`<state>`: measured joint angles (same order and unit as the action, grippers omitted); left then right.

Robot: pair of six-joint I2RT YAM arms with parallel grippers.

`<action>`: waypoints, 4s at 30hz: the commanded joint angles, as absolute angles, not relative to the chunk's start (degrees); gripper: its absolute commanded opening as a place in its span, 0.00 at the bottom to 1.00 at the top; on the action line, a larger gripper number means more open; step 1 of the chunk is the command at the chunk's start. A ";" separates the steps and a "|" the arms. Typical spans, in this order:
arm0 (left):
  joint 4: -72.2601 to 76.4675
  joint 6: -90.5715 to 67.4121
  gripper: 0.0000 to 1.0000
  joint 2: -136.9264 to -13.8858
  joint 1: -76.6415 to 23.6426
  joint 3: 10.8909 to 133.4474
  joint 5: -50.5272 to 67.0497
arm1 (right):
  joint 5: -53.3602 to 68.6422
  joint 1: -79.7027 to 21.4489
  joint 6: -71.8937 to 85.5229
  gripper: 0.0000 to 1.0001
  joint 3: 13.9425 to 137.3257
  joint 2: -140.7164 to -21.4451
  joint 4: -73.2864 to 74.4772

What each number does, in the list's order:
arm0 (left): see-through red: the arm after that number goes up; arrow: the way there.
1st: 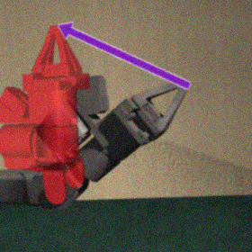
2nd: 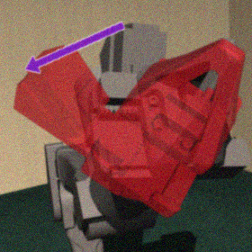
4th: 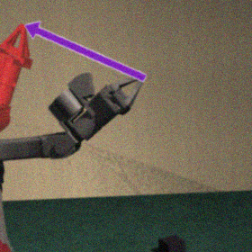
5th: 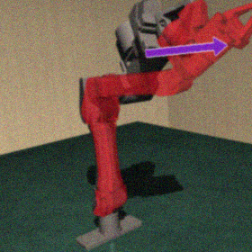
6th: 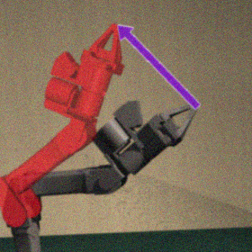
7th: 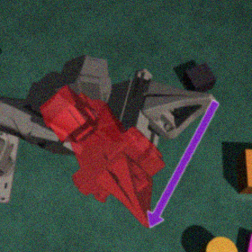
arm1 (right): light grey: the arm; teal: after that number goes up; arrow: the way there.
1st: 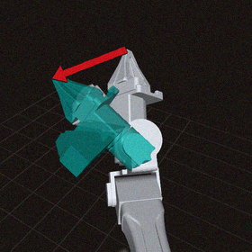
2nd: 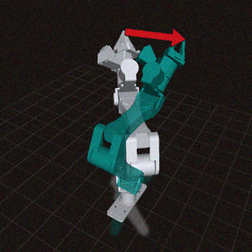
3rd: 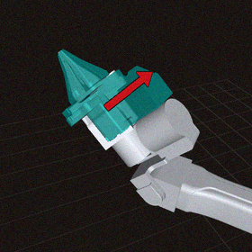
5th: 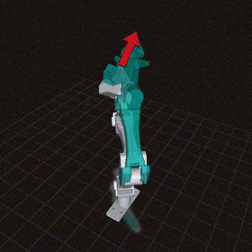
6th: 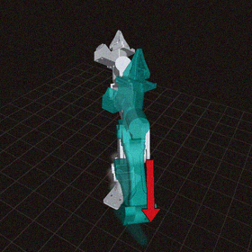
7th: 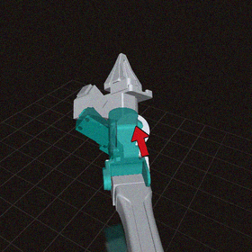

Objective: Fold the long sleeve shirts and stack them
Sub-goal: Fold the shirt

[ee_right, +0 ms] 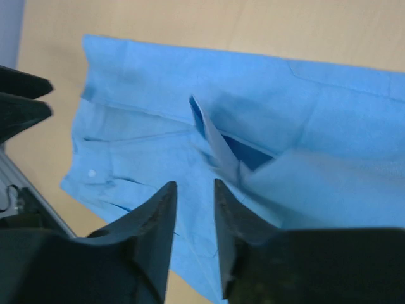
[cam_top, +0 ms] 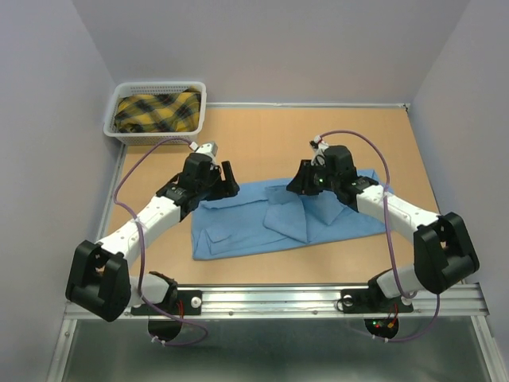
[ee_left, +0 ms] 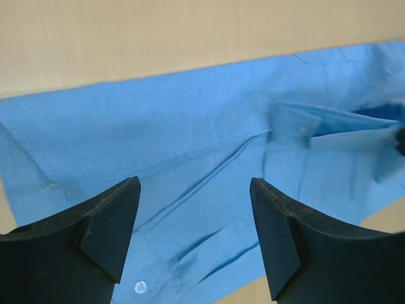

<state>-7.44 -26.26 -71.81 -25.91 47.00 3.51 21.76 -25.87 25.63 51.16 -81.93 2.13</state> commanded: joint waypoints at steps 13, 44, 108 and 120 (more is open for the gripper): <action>-5.18 -36.82 0.86 -82.07 -43.85 62.74 -2.71 | -13.42 -25.49 28.65 0.78 48.69 -67.42 13.88; -27.42 -38.76 0.64 -125.51 -55.72 105.29 -29.63 | -32.78 -25.40 40.43 0.92 37.44 -48.61 23.82; -5.10 -0.36 0.00 -90.17 -49.66 95.79 -20.04 | -3.09 -0.26 40.43 0.84 54.84 -75.06 18.82; -0.35 5.89 0.00 -93.87 -47.90 105.82 -14.86 | 1.58 3.07 42.45 0.83 50.89 -77.43 11.26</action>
<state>-5.56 2.94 -95.50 -48.62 101.30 -16.99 -1.15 1.61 41.43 51.03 -76.99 16.97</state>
